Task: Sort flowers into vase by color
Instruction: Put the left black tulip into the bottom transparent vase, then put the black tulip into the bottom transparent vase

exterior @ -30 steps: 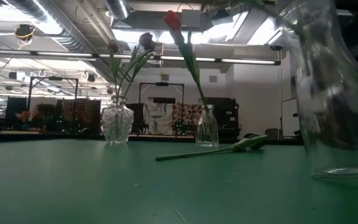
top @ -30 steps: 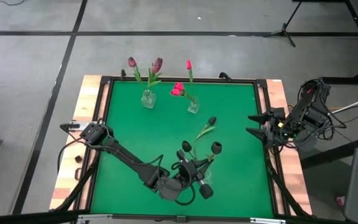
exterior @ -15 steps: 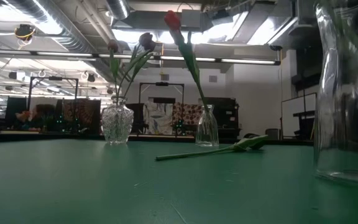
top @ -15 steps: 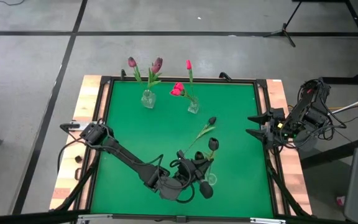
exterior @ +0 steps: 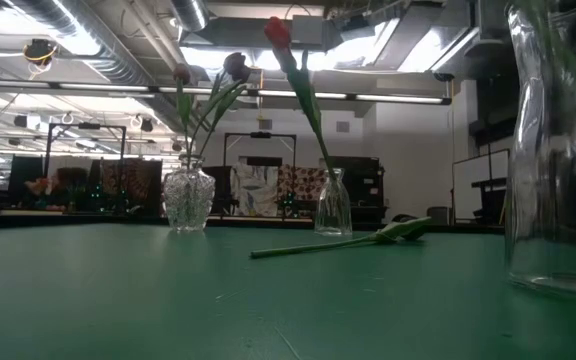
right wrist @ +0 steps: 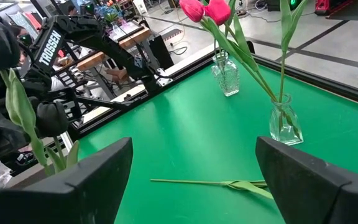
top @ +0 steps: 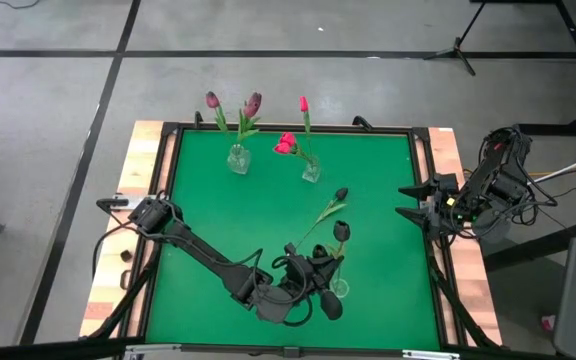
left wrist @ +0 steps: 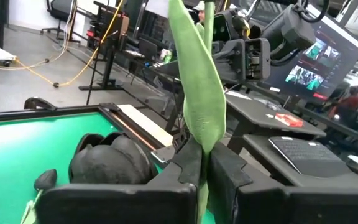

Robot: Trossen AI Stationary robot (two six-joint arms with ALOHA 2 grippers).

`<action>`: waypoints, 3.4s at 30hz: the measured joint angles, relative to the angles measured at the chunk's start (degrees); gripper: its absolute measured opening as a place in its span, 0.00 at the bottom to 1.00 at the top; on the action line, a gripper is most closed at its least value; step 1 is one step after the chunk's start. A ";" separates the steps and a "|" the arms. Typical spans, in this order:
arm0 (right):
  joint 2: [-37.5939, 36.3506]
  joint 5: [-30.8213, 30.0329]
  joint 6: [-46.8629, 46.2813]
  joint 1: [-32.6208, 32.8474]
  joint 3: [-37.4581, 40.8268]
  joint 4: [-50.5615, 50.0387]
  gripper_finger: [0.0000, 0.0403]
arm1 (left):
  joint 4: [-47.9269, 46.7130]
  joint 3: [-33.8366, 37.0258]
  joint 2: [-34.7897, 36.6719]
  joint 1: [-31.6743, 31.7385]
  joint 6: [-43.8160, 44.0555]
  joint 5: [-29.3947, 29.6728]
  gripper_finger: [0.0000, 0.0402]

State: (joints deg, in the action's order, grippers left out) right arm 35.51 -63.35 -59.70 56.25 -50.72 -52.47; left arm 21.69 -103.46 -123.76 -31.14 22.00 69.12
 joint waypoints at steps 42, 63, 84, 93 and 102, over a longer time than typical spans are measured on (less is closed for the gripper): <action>0.00 -0.02 0.02 -0.02 0.00 -0.05 0.84 | -15.43 -0.02 2.36 -9.86 8.69 -2.35 0.32; -0.02 -0.02 0.02 -0.02 0.00 -0.09 0.84 | -79.60 0.00 2.33 5.26 46.97 -29.95 0.28; -0.02 3.96 0.03 0.00 0.01 -2.88 0.84 | -78.01 -0.52 2.75 2.28 53.88 -32.33 0.06; 0.00 2.93 0.02 0.00 0.02 -3.10 0.84 | -67.08 -0.52 2.75 5.77 49.47 -30.25 0.06; -0.02 2.93 0.02 -0.02 0.02 -3.60 0.84 | -65.75 -0.52 2.75 9.24 45.64 -42.67 0.06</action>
State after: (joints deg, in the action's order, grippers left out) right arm 35.48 -60.42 -59.68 56.23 -50.70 -56.07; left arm -44.05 -103.98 -121.01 -21.90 67.64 26.45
